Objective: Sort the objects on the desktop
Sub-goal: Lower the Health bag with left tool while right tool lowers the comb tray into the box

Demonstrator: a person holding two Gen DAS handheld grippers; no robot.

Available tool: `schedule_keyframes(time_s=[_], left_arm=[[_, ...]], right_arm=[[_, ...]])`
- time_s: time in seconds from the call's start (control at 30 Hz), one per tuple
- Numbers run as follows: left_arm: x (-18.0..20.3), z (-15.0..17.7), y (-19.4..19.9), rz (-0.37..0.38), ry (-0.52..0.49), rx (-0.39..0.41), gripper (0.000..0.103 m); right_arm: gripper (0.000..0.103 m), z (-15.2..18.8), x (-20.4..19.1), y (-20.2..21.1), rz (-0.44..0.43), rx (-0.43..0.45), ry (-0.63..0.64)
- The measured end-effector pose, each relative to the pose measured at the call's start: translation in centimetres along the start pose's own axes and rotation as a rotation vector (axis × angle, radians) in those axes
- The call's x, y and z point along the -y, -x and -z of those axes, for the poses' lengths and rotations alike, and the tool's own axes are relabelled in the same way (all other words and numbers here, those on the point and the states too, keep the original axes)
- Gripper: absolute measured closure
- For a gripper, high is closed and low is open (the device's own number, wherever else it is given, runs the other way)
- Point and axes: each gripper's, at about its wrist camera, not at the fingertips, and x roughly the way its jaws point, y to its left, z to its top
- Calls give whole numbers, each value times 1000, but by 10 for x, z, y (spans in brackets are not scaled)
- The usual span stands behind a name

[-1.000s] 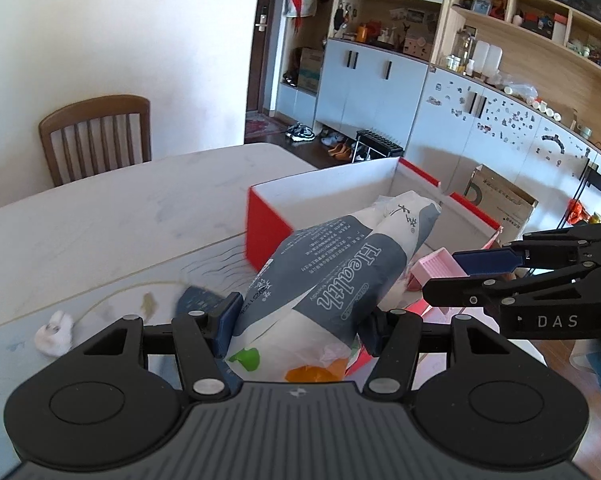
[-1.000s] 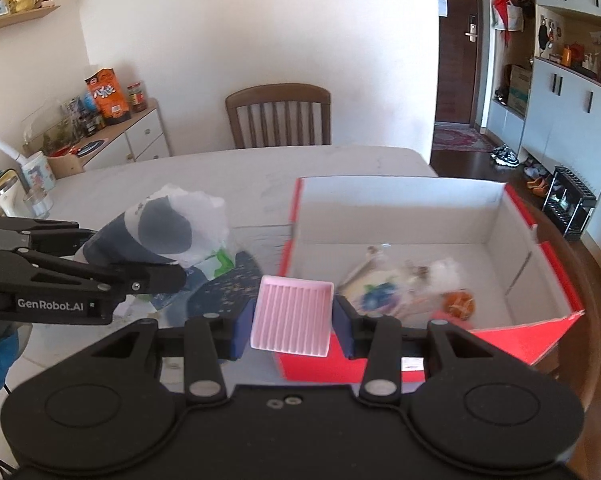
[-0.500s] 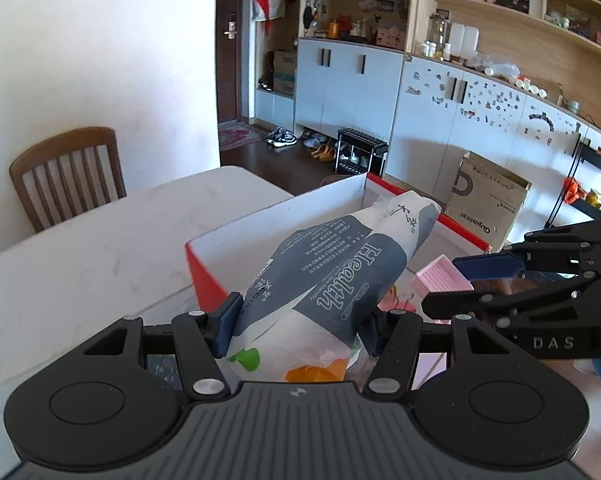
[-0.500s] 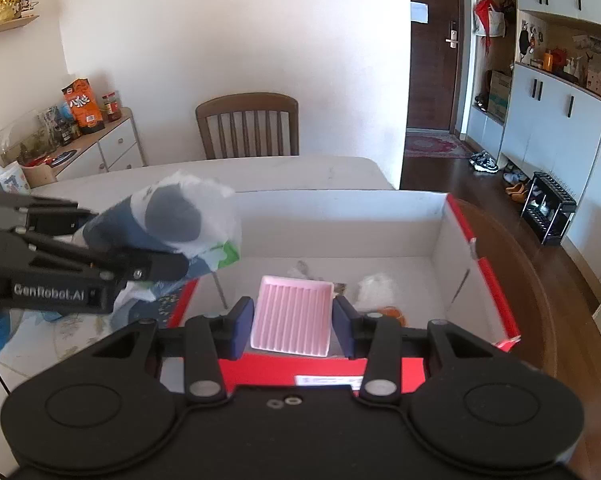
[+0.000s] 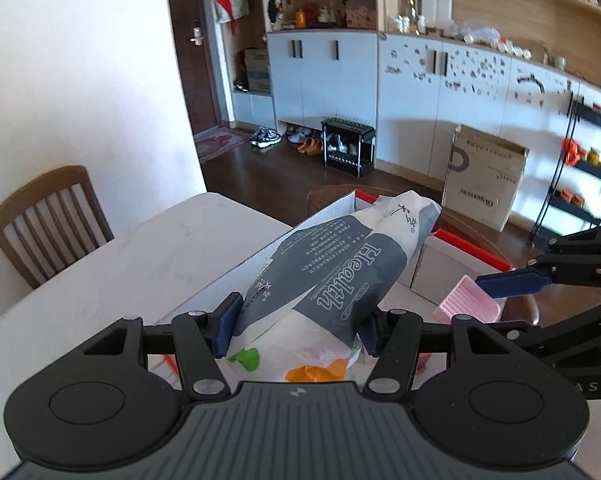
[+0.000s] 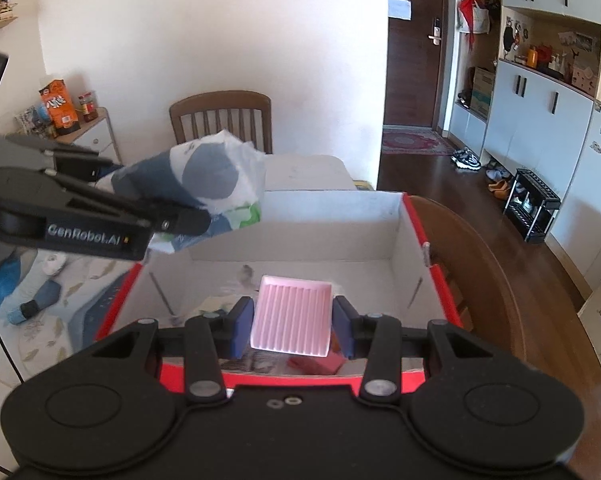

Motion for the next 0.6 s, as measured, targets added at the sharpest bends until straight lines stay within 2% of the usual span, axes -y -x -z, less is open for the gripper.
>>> schedule_keyframes(time_s=[0.27,0.6], left_arm=[[6,-20,-52,11,-53,-86,45],[9,-18,-110,51,-79,-250,45]], right_arm=[[61,-2,26,-24,29,-53,-3],[61,-2,33,-63,33,-131,15]])
